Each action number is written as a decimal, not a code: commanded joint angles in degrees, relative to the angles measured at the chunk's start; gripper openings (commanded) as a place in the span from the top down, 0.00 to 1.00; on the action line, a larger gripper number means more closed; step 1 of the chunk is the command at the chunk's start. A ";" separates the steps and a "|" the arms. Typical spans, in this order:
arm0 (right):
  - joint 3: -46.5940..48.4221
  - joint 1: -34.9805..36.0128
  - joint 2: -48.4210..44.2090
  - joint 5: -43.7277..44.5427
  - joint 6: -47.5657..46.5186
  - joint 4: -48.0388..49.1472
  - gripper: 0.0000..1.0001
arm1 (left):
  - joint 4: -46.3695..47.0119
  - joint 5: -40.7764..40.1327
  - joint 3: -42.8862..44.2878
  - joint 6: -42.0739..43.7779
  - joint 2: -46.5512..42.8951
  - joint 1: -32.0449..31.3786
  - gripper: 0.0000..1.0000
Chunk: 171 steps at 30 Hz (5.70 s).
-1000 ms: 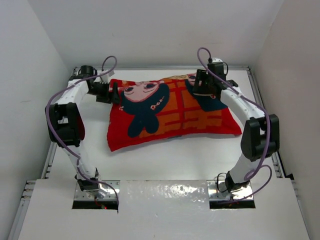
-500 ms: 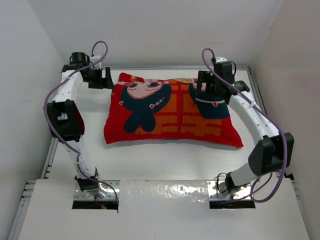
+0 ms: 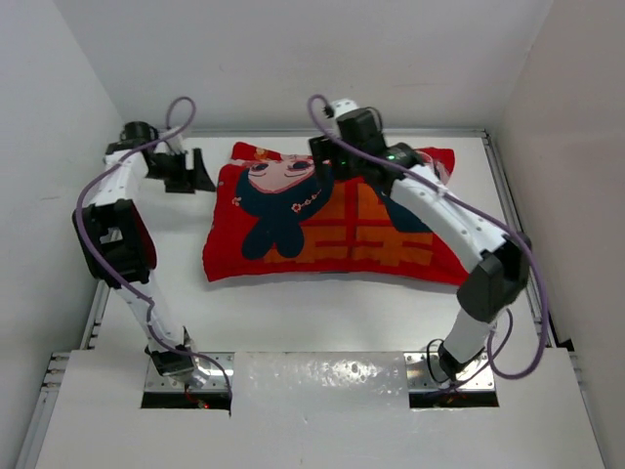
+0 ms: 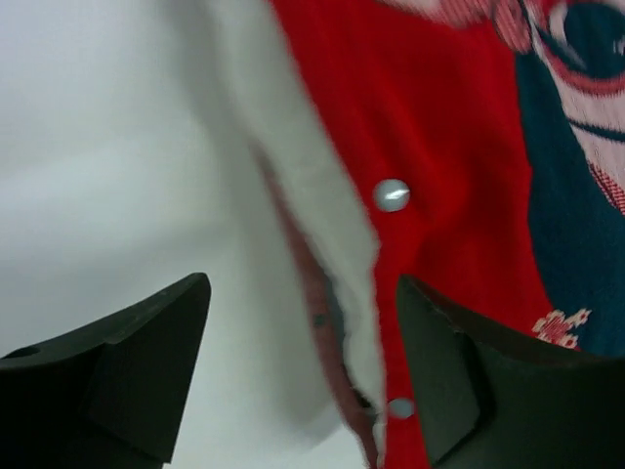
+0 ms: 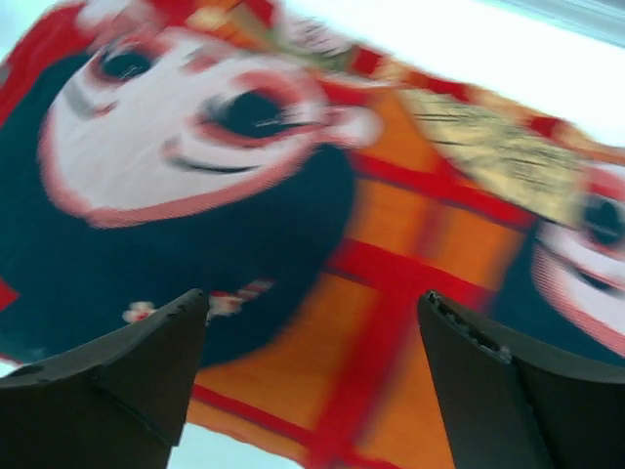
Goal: Put the pillow into the pillowcase
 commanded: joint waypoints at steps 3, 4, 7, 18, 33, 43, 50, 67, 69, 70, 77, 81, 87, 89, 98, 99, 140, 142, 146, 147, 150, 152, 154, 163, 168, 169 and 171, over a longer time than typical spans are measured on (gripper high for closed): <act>6.25 4.79 7.18 0.49 -0.83 -3.19 0.06 | -0.96 7.83 -4.31 4.38 1.29 -6.97 0.14; 6.51 4.71 7.62 0.40 -0.21 -3.81 0.04 | 0.09 7.31 -5.10 2.99 1.29 -7.33 0.12; 4.95 4.71 7.36 1.10 -0.11 -4.60 0.01 | 1.51 7.82 -5.29 2.36 3.04 -7.59 0.06; -0.08 4.71 5.95 1.10 -2.40 -3.55 0.03 | -0.25 20.04 4.36 2.54 -0.27 -7.33 1.00; 1.06 -0.57 1.82 -9.08 6.72 6.45 0.08 | 32.58 10.38 48.56 -25.66 -12.33 -3.73 1.00; 4.33 1.81 7.89 -27.98 25.26 27.90 0.09 | 21.51 9.63 46.14 -15.53 -14.18 -26.15 1.00; -13.93 -8.45 -5.80 -16.74 26.23 16.94 0.07 | 4.67 0.01 30.06 1.57 -10.40 -42.84 1.00; -31.63 -14.89 -22.88 -6.55 15.53 6.74 0.03 | -1.39 -3.33 28.02 6.93 -7.93 -48.38 0.00; -32.15 -14.89 -22.96 -6.02 15.44 6.03 0.04 | -1.13 -5.61 27.51 6.93 -9.33 -48.46 0.00; -32.59 -14.98 -23.14 -4.71 15.70 5.68 0.04 | -0.95 -6.75 26.54 7.19 -10.73 -48.46 0.00; -40.23 -15.33 -22.27 -9.95 16.76 14.19 0.19 | -5.35 -21.14 15.90 5.88 -4.34 -55.13 0.43; -39.72 -16.91 -18.31 -15.59 16.94 18.50 0.14 | -0.70 -30.55 16.33 1.05 1.63 -55.76 0.25; -38.05 -19.02 -13.39 -19.82 15.79 22.12 0.12 | 3.44 -40.50 17.83 -0.98 6.47 -55.76 0.44; -38.13 -19.11 -12.77 -20.52 15.27 22.81 0.11 | 3.53 -43.66 18.36 -1.16 7.44 -55.76 0.65; -37.78 -19.02 -7.33 -27.98 15.08 30.45 0.06 | 3.80 -40.17 21.42 0.42 4.55 -55.76 1.00; -37.26 -19.02 -6.36 -28.86 15.44 32.47 0.06 | 3.53 -37.90 22.74 0.69 4.20 -55.85 1.00; -31.71 1.44 3.57 -33.99 21.87 89.55 1.00 | 7.91 20.03 45.41 -2.89 1.21 -56.97 1.00; -32.59 2.67 5.32 -30.84 20.54 93.82 1.00 | 9.93 21.09 46.47 -7.63 0.86 -57.87 1.00; -33.65 5.93 11.12 -25.56 23.08 100.77 1.00 | 18.98 24.52 46.57 -15.39 0.50 -58.04 1.00; -34.08 6.98 11.92 -23.62 22.83 100.87 1.00 | 20.30 25.23 46.57 -17.57 0.59 -57.96 1.00; -34.18 9.54 15.78 -20.26 23.52 96.30 1.00 | 28.90 28.04 46.05 -25.13 0.68 -55.68 1.00; -37.67 9.54 17.11 -20.17 25.71 97.69 1.00 | 34.79 29.10 45.87 -30.67 0.85 -51.05 1.00; -44.85 9.11 14.93 -18.86 25.29 98.75 1.00 | 33.34 26.84 45.17 -28.25 0.16 -47.17 1.00; -44.41 0.93 -7.65 -29.15 15.60 59.36 0.29 | 12.94 2.32 36.30 -5.30 -2.75 -39.06 1.00; -38.31 -0.99 -15.13 -20.53 7.45 29.08 0.04 | 14.08 2.82 30.14 -5.55 -2.75 -39.06 0.92; -38.31 -1.70 -17.14 -18.17 6.75 26.62 0.01 | 14.51 3.08 29.87 -6.16 -2.58 -39.06 0.86; -37.52 -2.76 -18.48 -13.78 3.41 17.14 0.01 | 14.87 3.79 29.96 -6.60 -2.40 -39.06 0.67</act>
